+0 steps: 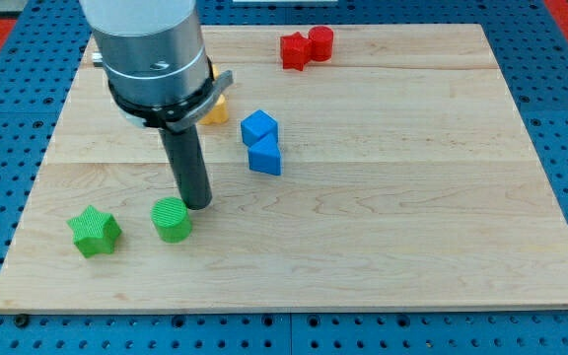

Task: Move your arm to the left of the blue triangle

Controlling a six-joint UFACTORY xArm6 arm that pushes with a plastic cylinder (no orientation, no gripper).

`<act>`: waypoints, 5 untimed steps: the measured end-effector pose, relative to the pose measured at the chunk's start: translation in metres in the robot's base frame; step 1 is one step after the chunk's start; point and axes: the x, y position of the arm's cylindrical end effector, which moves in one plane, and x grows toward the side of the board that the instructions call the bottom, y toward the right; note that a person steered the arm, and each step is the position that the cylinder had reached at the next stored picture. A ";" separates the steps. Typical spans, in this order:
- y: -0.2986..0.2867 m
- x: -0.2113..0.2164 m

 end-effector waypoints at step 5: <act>0.007 -0.008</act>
